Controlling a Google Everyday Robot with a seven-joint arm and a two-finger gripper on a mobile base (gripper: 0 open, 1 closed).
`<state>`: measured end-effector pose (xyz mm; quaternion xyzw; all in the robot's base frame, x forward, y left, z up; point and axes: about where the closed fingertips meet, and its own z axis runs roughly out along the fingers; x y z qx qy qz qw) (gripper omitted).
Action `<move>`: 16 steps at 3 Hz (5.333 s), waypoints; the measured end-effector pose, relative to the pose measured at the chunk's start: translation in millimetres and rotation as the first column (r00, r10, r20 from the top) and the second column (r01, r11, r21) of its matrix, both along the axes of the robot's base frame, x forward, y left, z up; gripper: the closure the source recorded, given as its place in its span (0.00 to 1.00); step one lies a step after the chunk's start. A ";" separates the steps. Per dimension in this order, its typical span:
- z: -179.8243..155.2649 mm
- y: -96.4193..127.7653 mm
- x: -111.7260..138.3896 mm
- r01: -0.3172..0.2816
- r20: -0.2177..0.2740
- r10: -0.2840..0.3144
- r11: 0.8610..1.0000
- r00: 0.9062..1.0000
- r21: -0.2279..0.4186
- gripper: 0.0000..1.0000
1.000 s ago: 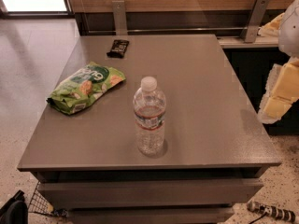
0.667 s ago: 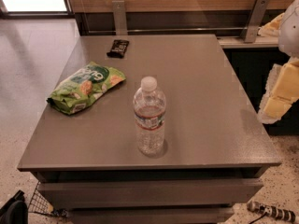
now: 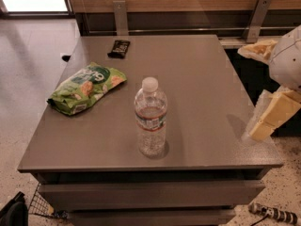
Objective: Move water bottle near rxbar chocolate
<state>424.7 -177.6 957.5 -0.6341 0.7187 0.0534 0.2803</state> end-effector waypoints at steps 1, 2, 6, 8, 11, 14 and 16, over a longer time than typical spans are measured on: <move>-8.3 30.8 -1.9 -0.080 0.021 0.077 0.983 0.997 0.167 0.00; -8.6 68.3 -2.0 -0.141 0.022 0.142 0.928 0.990 0.345 0.00; -42.7 144.1 0.6 -0.217 0.044 0.288 0.601 0.957 0.770 0.00; -43.1 168.9 -6.7 -0.262 0.076 0.340 0.544 0.937 0.797 0.39; -40.3 174.8 -9.3 -0.273 0.080 0.351 0.544 0.933 0.793 1.00; 27.7 128.2 79.9 -0.216 0.093 0.264 0.485 0.960 0.847 1.00; 69.5 106.6 200.7 -0.157 0.133 0.084 0.489 0.988 0.858 1.00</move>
Offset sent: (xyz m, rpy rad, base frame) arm -0.0008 0.1071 -0.0051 0.5981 0.0351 0.2207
